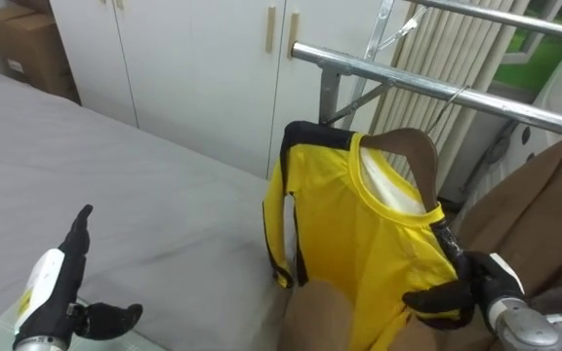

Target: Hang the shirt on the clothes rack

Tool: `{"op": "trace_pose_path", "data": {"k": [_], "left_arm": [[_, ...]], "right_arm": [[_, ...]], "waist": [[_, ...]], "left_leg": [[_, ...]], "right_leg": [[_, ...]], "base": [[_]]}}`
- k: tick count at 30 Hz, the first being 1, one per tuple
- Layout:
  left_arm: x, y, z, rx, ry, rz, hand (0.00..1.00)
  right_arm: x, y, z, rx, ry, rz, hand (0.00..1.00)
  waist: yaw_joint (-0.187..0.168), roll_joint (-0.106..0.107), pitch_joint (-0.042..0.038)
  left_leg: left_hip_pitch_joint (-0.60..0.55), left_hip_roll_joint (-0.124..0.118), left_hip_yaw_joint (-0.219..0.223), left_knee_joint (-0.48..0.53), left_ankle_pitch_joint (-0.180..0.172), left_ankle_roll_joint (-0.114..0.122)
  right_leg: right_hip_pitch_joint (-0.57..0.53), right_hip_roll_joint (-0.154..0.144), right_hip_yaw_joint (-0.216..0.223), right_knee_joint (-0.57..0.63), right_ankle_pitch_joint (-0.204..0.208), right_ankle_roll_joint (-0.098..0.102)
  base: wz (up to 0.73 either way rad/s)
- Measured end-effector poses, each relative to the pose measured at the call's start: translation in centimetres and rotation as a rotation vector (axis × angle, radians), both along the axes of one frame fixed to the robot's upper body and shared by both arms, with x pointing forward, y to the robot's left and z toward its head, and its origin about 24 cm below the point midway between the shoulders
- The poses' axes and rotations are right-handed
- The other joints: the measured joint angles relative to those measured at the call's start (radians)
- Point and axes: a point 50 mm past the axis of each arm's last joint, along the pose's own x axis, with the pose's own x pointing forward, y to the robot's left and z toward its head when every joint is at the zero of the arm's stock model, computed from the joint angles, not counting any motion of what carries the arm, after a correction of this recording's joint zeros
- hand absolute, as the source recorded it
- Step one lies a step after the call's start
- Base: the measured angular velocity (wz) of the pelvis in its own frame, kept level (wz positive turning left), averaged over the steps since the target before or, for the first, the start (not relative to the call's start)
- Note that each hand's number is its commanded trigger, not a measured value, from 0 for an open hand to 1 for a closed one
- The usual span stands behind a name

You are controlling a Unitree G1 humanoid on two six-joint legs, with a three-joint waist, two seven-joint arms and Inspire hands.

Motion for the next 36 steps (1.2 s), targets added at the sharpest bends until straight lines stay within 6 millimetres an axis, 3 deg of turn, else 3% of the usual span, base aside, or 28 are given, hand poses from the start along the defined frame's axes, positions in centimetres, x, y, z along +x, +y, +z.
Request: {"op": "trace_pose_path", "data": {"k": [36], "left_arm": [[-0.01, 0.04, 0.03, 0.002, -0.006, 0.006, 0.00]], "right_arm": [[-0.26, -0.10, -0.20, 0.009, 0.000, -0.014, 0.00]], "waist": [[0.001, 0.000, -0.0004]], "left_leg": [[0.000, 0.000, 0.000, 0.001, 0.000, 0.000]], "right_leg": [[-0.007, 0.000, 0.000, 0.001, -0.001, 0.000]], "base": [[0.00]]}}
